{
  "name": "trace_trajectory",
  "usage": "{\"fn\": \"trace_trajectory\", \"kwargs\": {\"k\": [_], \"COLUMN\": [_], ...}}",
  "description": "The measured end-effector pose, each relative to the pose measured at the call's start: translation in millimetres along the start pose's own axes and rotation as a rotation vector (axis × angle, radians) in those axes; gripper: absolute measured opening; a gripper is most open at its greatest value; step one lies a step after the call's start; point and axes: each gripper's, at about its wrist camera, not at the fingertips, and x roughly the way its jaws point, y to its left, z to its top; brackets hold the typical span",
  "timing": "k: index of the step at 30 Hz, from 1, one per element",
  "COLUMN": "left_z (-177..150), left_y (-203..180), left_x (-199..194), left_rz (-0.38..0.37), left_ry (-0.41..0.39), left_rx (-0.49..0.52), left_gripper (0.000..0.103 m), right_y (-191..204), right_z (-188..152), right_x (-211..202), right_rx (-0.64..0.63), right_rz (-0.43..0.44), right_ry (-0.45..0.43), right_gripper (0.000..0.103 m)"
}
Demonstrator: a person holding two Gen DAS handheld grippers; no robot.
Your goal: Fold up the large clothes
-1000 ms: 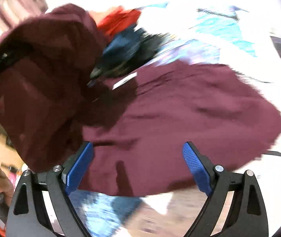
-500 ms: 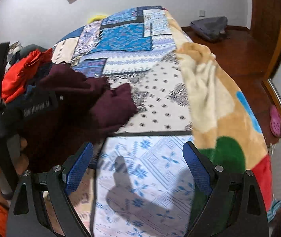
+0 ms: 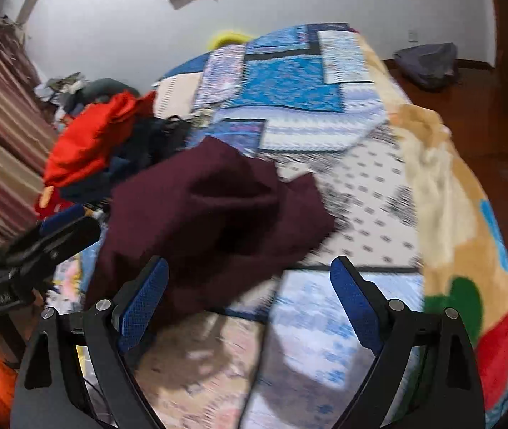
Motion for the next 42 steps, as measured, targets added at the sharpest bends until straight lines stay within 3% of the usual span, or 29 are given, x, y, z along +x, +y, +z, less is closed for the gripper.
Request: {"fn": "trace_trajectory", "kwargs": {"k": [6, 9, 13, 15, 18, 21, 25, 27, 32, 34, 42], "left_z": [-29, -53, -68, -68, -65, -58, -56, -60, -75, -77, -65], "left_y": [67, 84, 91, 91, 84, 75, 72, 71, 77, 82, 103], "left_x": [12, 31, 40, 42, 41, 35, 26, 31, 50, 52, 26], "left_rz": [0.089, 0.055, -0.001, -0.011, 0.002, 0.018, 0.008, 0.018, -0.021, -0.040, 0.031], "left_ry": [0.074, 0.145, 0.134, 0.135, 0.137, 0.123, 0.116, 0.130, 0.178, 0.189, 0.137], "left_rx": [-0.123, -0.193, -0.276, -0.288, -0.262, -0.210, -0.182, -0.163, -0.217, -0.254, -0.284], "left_gripper": [0.096, 0.096, 0.097, 0.097, 0.097, 0.097, 0.097, 0.097, 0.098, 0.098, 0.097], "right_y": [17, 20, 14, 13, 17, 29, 45, 46, -5, -21, -10], "right_z": [24, 36, 39, 42, 44, 48, 46, 39, 16, 10, 25], "right_x": [45, 76, 98, 99, 93, 68, 32, 26, 70, 72, 47], "right_rx": [0.033, 0.051, 0.108, 0.099, 0.073, 0.007, -0.093, -0.131, -0.049, -0.009, -0.043], "right_rz": [0.083, 0.069, 0.070, 0.049, 0.068, 0.073, 0.081, 0.045, -0.017, 0.021, -0.018], "right_ry": [0.066, 0.101, 0.124, 0.117, 0.104, 0.038, -0.036, -0.044, 0.078, 0.086, 0.156], "right_gripper": [0.091, 0.091, 0.087, 0.053, 0.028, 0.021, 0.021, 0.021, 0.024, 0.027, 0.042]}}
